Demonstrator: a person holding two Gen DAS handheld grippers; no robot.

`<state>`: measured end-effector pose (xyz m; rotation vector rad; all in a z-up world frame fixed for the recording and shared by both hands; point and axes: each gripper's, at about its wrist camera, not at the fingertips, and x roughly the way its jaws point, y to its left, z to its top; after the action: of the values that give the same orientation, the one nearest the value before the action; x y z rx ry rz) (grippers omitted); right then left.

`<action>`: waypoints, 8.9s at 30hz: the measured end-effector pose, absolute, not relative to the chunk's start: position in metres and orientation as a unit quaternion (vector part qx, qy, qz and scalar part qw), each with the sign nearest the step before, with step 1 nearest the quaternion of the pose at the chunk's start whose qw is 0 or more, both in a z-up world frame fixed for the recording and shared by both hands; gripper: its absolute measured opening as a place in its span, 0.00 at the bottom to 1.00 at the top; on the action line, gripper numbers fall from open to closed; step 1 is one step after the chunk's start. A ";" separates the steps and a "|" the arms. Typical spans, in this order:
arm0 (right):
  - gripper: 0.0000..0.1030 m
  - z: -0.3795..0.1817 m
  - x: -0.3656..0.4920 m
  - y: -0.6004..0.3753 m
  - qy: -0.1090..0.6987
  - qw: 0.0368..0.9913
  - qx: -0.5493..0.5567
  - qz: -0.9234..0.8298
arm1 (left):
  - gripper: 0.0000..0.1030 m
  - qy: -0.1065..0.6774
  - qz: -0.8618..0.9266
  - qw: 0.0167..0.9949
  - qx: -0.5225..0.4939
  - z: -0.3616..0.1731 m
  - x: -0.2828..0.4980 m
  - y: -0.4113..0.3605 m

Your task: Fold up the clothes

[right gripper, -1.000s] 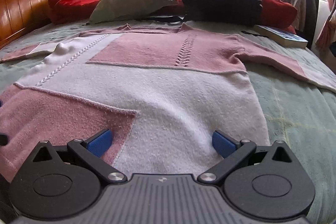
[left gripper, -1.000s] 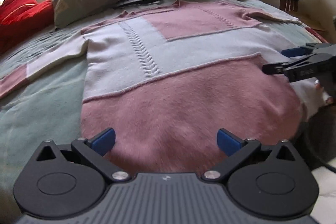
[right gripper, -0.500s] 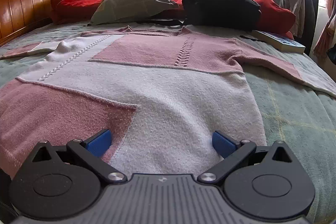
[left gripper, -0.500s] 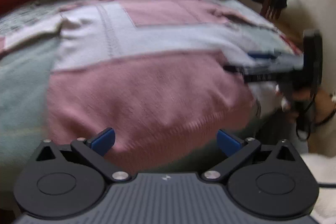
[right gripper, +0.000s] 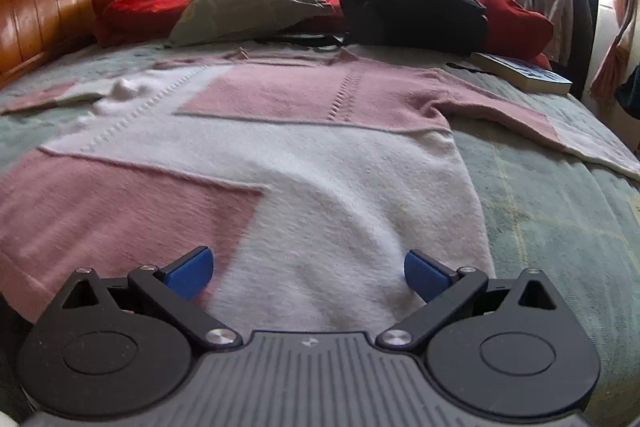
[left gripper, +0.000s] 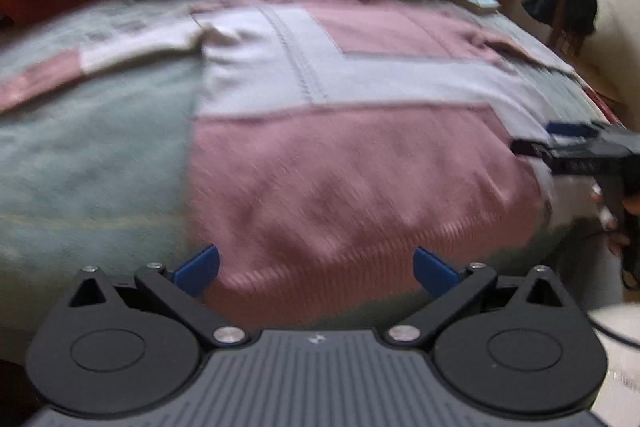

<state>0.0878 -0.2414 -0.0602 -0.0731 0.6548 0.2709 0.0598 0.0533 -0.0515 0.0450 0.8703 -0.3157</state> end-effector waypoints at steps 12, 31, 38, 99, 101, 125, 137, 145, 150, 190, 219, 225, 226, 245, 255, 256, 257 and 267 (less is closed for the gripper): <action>1.00 -0.075 0.067 -0.212 0.311 0.925 -0.103 0.190 | 0.99 0.395 -0.153 0.905 0.039 -0.041 0.072 0.032; 1.00 -0.069 0.064 -0.250 0.333 0.930 -0.048 0.149 | 0.99 0.408 -0.141 0.899 0.072 -0.067 0.081 0.018; 1.00 -0.052 0.074 -0.253 0.311 0.938 -0.037 0.149 | 0.99 0.390 -0.159 0.902 0.091 -0.049 0.088 0.013; 1.00 -0.063 0.356 -0.423 0.385 0.863 0.280 0.171 | 0.99 0.408 -0.201 0.888 0.072 -0.047 0.159 -0.045; 1.00 -0.059 0.349 -0.436 0.373 0.866 0.293 0.159 | 0.99 0.409 -0.200 0.888 0.072 -0.047 0.159 -0.044; 1.00 -0.033 0.348 -0.442 0.379 0.907 0.184 -0.017 | 0.99 0.386 -0.202 0.897 0.081 -0.042 0.155 -0.044; 1.00 -0.053 0.417 -0.349 0.447 0.892 0.057 -0.047 | 0.99 0.386 -0.204 0.897 0.074 -0.047 0.153 -0.032; 1.00 -0.047 0.437 -0.351 0.448 0.890 0.059 -0.059 | 0.99 0.389 -0.201 0.897 0.065 -0.053 0.156 -0.023; 1.00 -0.034 0.415 -0.328 0.467 0.882 0.057 -0.006 | 0.99 0.389 -0.192 0.899 0.056 -0.056 0.159 -0.013; 1.00 -0.041 0.170 -0.235 0.407 0.885 -0.017 0.224 | 0.99 0.384 -0.193 0.902 -0.035 -0.033 0.281 0.047; 1.00 -0.063 0.168 -0.247 0.374 0.896 -0.009 0.238 | 0.99 0.440 -0.154 0.874 -0.136 -0.048 0.239 0.084; 1.00 -0.065 0.166 -0.240 0.369 0.903 -0.023 0.221 | 0.99 0.426 -0.166 0.875 -0.161 -0.036 0.218 0.088; 1.00 -0.065 0.165 -0.239 0.368 0.903 -0.024 0.219 | 0.99 0.428 -0.155 0.876 -0.162 -0.041 0.216 0.090; 1.00 -0.065 0.163 -0.236 0.364 0.908 -0.024 0.204 | 0.99 0.384 -0.164 0.907 -0.058 -0.037 0.138 0.054; 1.00 -0.060 0.139 -0.228 0.354 0.917 -0.075 0.170 | 0.99 0.404 -0.127 0.905 0.037 -0.063 0.079 0.029; 1.00 -0.058 0.135 -0.230 0.355 0.917 -0.071 0.167 | 0.99 0.400 -0.134 0.905 0.044 -0.059 0.075 0.024; 1.00 -0.056 0.132 -0.233 0.355 0.918 -0.066 0.165 | 0.99 0.399 -0.142 0.905 0.046 -0.057 0.073 0.020; 1.00 -0.047 0.098 -0.257 0.347 0.927 -0.061 0.128 | 0.99 0.460 -0.182 0.869 0.013 -0.060 0.064 -0.009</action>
<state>0.0976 -0.2572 -0.0472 -0.1252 0.7121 0.2618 0.0639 -0.0093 -0.0596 0.0270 0.9625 -0.3813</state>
